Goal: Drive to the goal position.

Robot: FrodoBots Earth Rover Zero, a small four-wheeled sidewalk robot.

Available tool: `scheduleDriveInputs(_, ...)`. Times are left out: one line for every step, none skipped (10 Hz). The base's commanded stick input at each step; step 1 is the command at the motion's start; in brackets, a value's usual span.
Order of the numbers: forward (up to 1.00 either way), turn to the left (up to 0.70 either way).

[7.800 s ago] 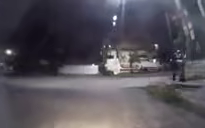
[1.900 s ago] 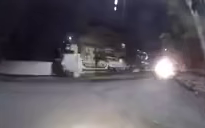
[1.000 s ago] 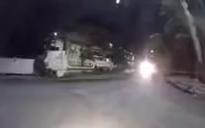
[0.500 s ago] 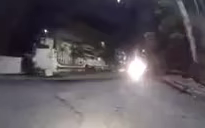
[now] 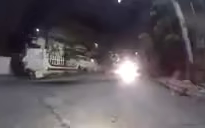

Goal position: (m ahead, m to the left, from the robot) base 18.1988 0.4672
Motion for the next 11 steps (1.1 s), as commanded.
scheduleDriveInputs(0.7, -0.35)
scheduleDriveInputs(0.7, -0.35)
scheduleDriveInputs(0.7, -0.35)
scheduleDriveInputs(0.7, -0.35)
scheduleDriveInputs(0.7, -0.35)
scheduleDriveInputs(0.7, -0.35)
scheduleDriveInputs(0.7, -0.35)
scheduleDriveInputs(0.7, -0.35)
scheduleDriveInputs(0.7, -0.35)
scheduleDriveInputs(0.7, -0.35)
scheduleDriveInputs(0.7, -0.35)
